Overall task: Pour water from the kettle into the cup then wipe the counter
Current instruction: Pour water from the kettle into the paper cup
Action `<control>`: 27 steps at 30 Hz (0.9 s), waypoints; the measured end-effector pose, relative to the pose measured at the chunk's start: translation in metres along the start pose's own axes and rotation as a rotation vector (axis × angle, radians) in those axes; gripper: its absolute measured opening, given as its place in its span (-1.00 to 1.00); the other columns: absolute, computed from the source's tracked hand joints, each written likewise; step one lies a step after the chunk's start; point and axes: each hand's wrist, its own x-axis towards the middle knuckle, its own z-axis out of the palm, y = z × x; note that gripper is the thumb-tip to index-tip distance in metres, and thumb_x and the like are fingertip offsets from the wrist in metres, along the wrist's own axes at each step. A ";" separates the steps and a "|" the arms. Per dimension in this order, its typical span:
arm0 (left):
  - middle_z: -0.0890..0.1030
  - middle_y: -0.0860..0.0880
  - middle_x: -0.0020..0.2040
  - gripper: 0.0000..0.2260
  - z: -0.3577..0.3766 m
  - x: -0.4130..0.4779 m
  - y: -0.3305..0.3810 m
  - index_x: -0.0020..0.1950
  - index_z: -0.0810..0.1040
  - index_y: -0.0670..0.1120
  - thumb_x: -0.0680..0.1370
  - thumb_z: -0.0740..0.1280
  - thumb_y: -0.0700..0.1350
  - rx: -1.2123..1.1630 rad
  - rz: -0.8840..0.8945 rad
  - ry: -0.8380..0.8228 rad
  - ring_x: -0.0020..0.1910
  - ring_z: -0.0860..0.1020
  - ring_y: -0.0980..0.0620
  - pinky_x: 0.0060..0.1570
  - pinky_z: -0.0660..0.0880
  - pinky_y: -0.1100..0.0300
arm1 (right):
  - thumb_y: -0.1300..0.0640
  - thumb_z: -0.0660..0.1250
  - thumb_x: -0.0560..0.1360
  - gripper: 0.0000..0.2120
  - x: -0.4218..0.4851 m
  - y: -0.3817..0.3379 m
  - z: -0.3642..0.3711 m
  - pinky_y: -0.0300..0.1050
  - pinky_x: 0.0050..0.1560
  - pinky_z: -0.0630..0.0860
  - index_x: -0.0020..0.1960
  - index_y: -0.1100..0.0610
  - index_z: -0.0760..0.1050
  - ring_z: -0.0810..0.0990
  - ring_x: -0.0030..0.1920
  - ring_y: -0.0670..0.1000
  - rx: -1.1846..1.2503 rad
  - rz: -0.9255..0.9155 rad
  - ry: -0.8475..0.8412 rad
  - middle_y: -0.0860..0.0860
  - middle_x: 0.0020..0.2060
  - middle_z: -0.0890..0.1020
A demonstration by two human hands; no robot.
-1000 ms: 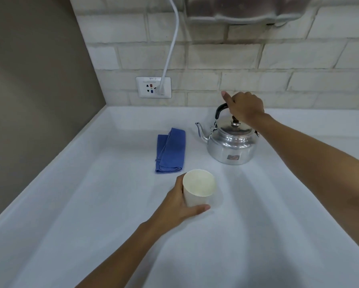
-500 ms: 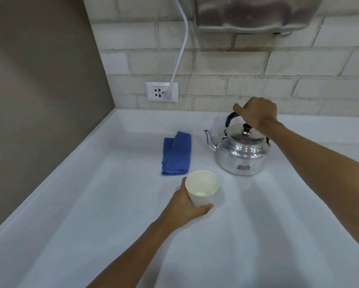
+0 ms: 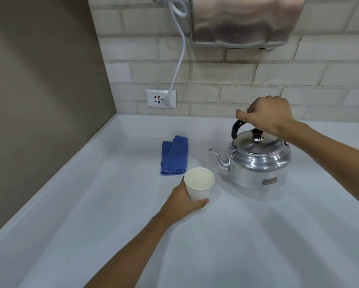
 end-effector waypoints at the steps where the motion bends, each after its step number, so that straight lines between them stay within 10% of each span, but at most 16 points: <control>1: 0.51 0.31 0.08 -0.35 0.000 0.000 0.000 0.25 0.30 0.23 0.25 0.51 0.20 0.000 0.000 0.002 0.07 0.45 0.41 -0.10 0.39 0.56 | -0.11 0.21 0.40 -0.49 -0.003 -0.002 -0.003 -0.19 -0.47 0.11 -0.59 0.09 0.13 0.21 -0.57 0.04 -0.009 -0.022 0.008 0.00 -0.68 0.21; 27: 0.50 0.34 0.07 -0.28 0.002 0.002 -0.003 0.30 0.31 0.20 0.21 0.50 0.24 -0.005 -0.007 0.018 0.04 0.44 0.44 -0.15 0.38 0.60 | -0.10 0.20 0.43 -0.42 -0.029 -0.060 -0.038 -0.26 -0.45 0.01 -0.59 0.15 0.02 0.02 -0.60 0.00 -0.276 -0.431 0.045 0.00 -0.69 0.09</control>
